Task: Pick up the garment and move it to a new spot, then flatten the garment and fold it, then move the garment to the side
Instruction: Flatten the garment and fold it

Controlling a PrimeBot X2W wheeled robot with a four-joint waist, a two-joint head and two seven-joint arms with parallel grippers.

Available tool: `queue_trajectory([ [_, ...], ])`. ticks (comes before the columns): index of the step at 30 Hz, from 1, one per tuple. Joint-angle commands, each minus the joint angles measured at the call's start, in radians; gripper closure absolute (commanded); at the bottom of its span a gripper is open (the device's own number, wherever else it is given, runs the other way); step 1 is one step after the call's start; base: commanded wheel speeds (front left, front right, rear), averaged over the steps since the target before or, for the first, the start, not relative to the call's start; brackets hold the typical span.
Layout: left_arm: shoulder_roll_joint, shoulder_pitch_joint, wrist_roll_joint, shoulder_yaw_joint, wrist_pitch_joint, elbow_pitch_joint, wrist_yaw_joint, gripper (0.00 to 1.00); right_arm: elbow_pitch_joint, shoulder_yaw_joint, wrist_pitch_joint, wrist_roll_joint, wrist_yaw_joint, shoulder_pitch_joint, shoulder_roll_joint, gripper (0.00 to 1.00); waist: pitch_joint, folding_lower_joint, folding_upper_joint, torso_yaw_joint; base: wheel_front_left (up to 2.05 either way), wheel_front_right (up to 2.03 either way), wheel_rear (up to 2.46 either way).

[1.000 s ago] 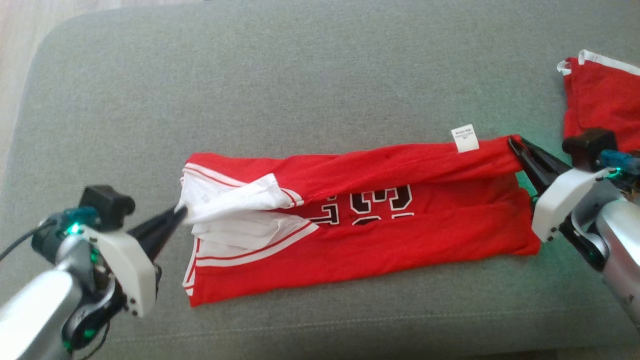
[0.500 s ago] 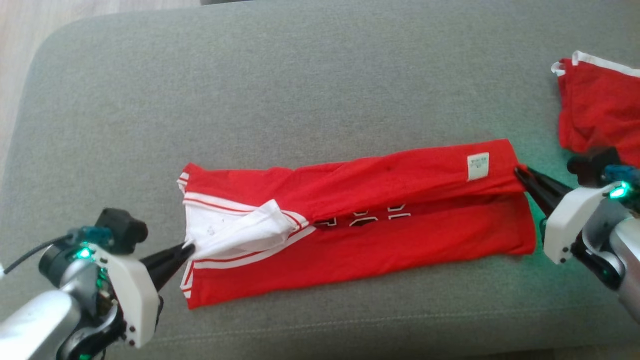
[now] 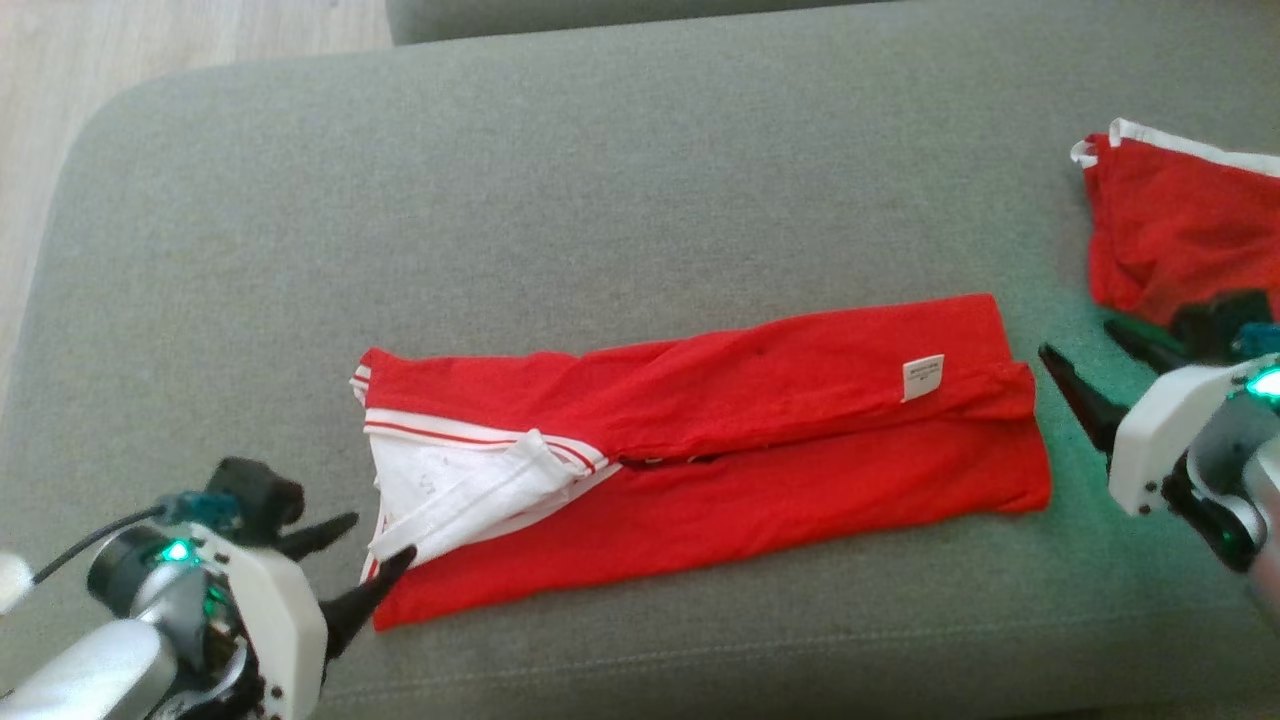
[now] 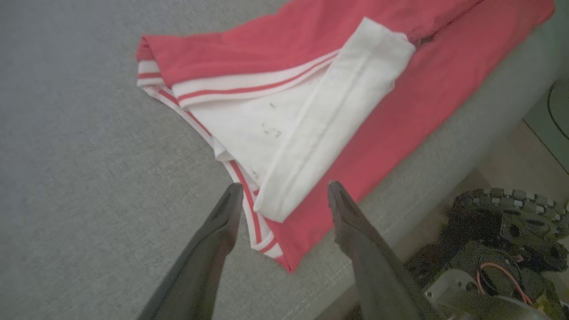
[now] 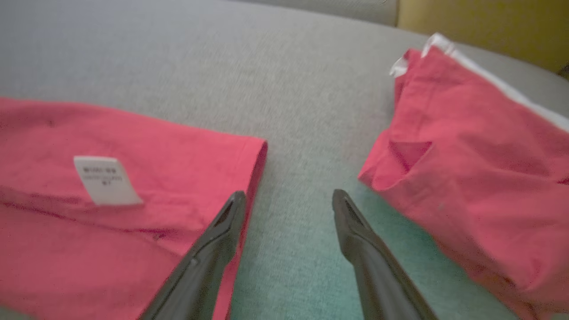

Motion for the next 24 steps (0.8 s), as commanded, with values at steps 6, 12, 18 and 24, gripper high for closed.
queue_trajectory([
  [6,-0.011,-0.037,-0.014,0.162,-0.183,-0.005,0.123,0.0,-0.002,-0.161,-0.116,-0.067,0.0,-0.008,0.063,0.0,-0.035,0.0,0.0,-0.004,0.0,0.0,0.0],
  [12,-0.102,-0.003,-0.058,0.315,-0.429,-0.016,0.244,0.0,-0.1,-0.354,-0.213,-0.142,0.0,0.023,0.171,0.0,-0.065,0.0,0.0,-0.005,0.0,0.0,0.0],
  [18,-0.276,0.093,-0.054,0.532,-0.491,-0.09,0.287,0.0,-0.344,-0.581,-0.234,-0.325,0.0,0.178,0.324,0.0,-0.074,0.0,0.0,0.0,0.0,0.0,0.0],
  [24,-0.49,0.219,0.127,0.7,-0.492,-0.102,0.235,0.0,-0.478,-0.662,-0.231,-0.423,0.0,0.328,0.468,0.0,-0.072,0.0,0.0,-0.003,0.0,0.0,0.0],
])
